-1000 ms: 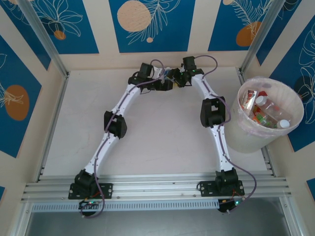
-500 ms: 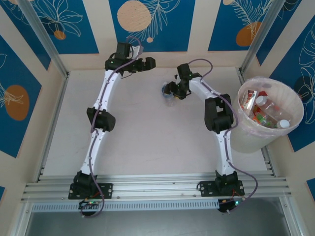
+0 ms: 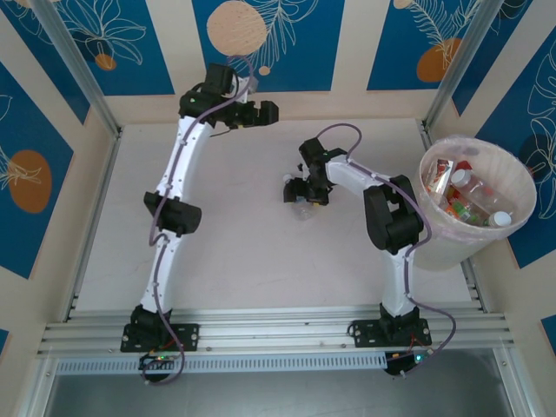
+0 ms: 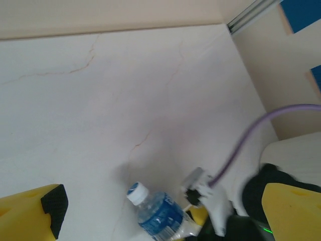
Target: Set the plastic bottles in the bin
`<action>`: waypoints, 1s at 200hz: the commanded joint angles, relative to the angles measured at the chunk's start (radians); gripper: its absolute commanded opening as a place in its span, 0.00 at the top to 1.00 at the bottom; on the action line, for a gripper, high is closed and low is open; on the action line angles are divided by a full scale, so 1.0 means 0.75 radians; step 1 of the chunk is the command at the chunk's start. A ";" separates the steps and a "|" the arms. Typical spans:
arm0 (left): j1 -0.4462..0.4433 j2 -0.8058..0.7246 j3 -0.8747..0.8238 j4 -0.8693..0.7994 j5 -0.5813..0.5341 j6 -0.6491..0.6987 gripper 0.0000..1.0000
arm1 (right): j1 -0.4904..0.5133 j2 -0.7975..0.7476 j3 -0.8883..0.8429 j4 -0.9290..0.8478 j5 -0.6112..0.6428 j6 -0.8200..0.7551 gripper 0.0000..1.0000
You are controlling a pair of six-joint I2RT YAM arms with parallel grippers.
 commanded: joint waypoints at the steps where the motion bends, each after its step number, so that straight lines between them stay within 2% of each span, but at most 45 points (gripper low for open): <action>1: 0.005 -0.298 -0.310 0.167 -0.021 0.044 0.00 | 0.023 0.065 0.092 -0.068 0.074 -0.062 0.19; 23: 0.009 -0.591 -0.793 0.456 -0.079 0.034 0.00 | 0.026 0.090 0.125 -0.063 0.079 -0.087 0.23; 49: 0.011 -0.844 -1.126 0.678 -0.211 0.015 0.00 | 0.035 -0.011 0.061 0.012 0.121 -0.111 0.35; 73: 0.013 -1.002 -1.304 0.793 -0.305 -0.015 0.00 | 0.035 -0.282 -0.087 0.153 0.137 -0.131 0.41; 91: 0.016 -1.120 -1.464 0.965 -0.328 -0.066 0.00 | 0.036 -0.499 -0.153 0.178 0.179 -0.156 0.43; 113: 0.016 -1.281 -1.714 1.209 -0.371 -0.143 0.00 | 0.030 -0.756 -0.178 0.134 0.240 -0.195 0.44; 141: 0.016 -1.455 -2.042 1.454 -0.418 -0.235 0.00 | 0.004 -1.031 -0.124 -0.035 0.346 -0.286 0.44; 170: 0.016 -1.554 -2.260 1.533 -0.458 -0.301 0.00 | -0.124 -1.237 -0.047 -0.189 0.611 -0.317 0.44; 200: 0.015 -1.570 -2.363 1.540 -0.447 -0.332 0.00 | -0.422 -1.474 -0.111 -0.166 0.777 -0.140 0.44</action>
